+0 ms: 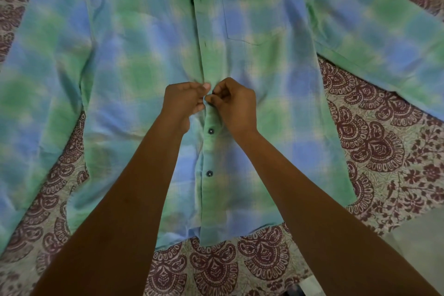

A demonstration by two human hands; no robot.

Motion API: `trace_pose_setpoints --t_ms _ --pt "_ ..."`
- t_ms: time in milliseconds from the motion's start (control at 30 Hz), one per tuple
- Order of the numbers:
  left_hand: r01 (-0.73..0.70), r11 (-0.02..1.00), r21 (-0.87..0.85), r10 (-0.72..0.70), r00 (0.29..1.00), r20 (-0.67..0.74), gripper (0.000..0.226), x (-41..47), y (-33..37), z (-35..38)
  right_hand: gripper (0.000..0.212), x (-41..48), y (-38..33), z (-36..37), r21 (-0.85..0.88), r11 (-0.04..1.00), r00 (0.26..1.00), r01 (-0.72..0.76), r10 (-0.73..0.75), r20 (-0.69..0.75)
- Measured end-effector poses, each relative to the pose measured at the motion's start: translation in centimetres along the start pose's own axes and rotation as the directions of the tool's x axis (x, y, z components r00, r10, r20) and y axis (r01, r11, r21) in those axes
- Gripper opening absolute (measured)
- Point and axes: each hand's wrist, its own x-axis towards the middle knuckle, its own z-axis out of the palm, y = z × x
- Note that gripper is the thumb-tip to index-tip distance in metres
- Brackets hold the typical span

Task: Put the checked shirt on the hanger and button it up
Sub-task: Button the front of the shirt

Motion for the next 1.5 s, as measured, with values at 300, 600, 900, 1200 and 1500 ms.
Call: trace_pose_setpoints --t_ms 300,600,900,1200,1500 --pt "-0.132 0.991 0.038 0.135 0.988 -0.077 0.021 0.8 -1.5 0.1 0.01 -0.1 -0.1 0.8 -0.005 1.0 1.0 0.003 -0.003 -0.008" --pt "-0.324 0.9 0.292 0.386 0.903 -0.188 0.028 0.8 -2.7 0.6 0.009 0.2 0.0 0.9 -0.053 0.998 0.999 -0.043 0.044 0.011" --pt "-0.526 0.762 0.377 0.591 0.803 -0.074 0.014 -0.1 -2.3 0.3 0.018 2.6 -2.4 -0.1 -0.037 0.933 0.913 -0.359 0.359 0.193" --pt "-0.43 0.53 0.731 0.711 0.695 -0.106 0.02 -0.5 -3.5 0.7 0.026 2.7 -1.9 -0.5 0.08 0.89 0.858 -0.448 0.403 0.319" --pt "-0.422 0.74 0.525 0.609 0.75 -0.256 0.016 2.0 0.9 -1.2 0.017 5.1 -3.3 -0.8 -0.194 0.978 0.99 -0.077 0.098 0.102"
